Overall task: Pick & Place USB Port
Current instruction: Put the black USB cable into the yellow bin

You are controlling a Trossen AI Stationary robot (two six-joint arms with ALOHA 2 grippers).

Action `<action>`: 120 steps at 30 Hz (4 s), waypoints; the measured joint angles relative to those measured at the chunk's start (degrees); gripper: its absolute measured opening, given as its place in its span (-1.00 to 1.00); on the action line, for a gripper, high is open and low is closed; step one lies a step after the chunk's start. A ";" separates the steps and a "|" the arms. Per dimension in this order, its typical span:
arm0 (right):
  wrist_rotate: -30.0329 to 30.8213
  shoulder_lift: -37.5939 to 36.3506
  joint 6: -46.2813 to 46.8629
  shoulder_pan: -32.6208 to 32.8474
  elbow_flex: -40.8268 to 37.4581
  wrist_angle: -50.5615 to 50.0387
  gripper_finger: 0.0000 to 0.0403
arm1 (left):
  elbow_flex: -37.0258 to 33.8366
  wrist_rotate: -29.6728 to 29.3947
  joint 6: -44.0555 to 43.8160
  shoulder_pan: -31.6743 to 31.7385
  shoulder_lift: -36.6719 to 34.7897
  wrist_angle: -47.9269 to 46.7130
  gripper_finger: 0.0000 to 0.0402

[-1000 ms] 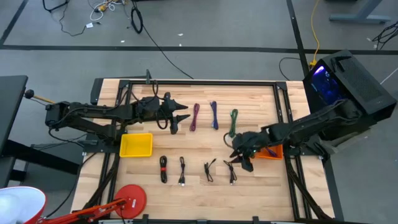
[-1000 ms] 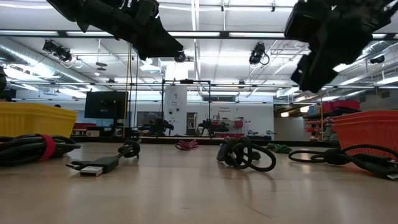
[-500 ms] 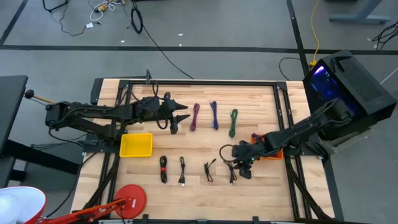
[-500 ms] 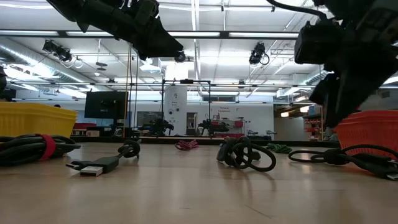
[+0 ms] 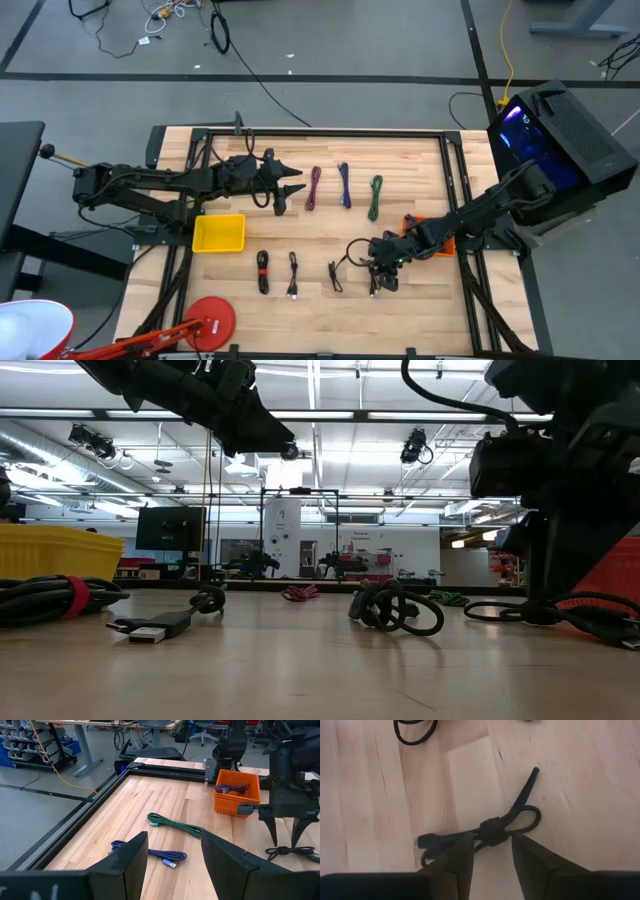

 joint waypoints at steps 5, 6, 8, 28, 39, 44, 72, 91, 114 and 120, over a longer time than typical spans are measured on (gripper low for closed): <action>0.28 0.18 0.99 0.02 0.00 -0.02 -0.33 | 0.00 0.00 0.01 0.00 -0.01 -0.05 -0.05; 0.71 0.18 1.20 0.03 0.00 -0.06 -0.33 | 0.00 0.00 0.02 -0.02 -0.01 -0.04 -0.05; 1.32 0.27 1.20 0.03 0.00 -0.06 -0.33 | 0.00 0.00 0.02 0.00 -0.01 -0.06 -0.05; 3.51 4.13 1.35 0.09 0.17 1.18 -0.33 | 0.00 0.00 0.33 0.00 -0.01 -0.19 -0.05; 3.47 -0.87 2.72 -0.41 -0.15 -5.02 -0.33 | 0.00 0.01 0.31 -0.02 -0.01 -0.21 -0.05; -2.85 -0.87 4.18 -0.41 -0.15 -5.65 -0.33 | 0.00 0.02 0.31 -0.02 -0.01 -0.21 -0.05; -6.08 1.48 10.52 2.19 0.04 5.47 -0.33 | 0.00 1.14 0.08 -0.02 0.01 -1.04 -0.05; -2.22 1.60 8.80 2.21 0.04 4.29 -0.38 | 0.00 1.11 0.13 -0.02 -0.01 -1.13 -0.05; -4.21 4.99 6.63 0.75 0.15 7.09 -0.40 | -0.04 1.11 0.26 0.00 0.01 -1.91 -0.05; -4.24 4.99 5.81 0.49 0.08 7.17 -0.40 | -0.04 1.11 0.29 0.00 0.01 -2.00 -0.05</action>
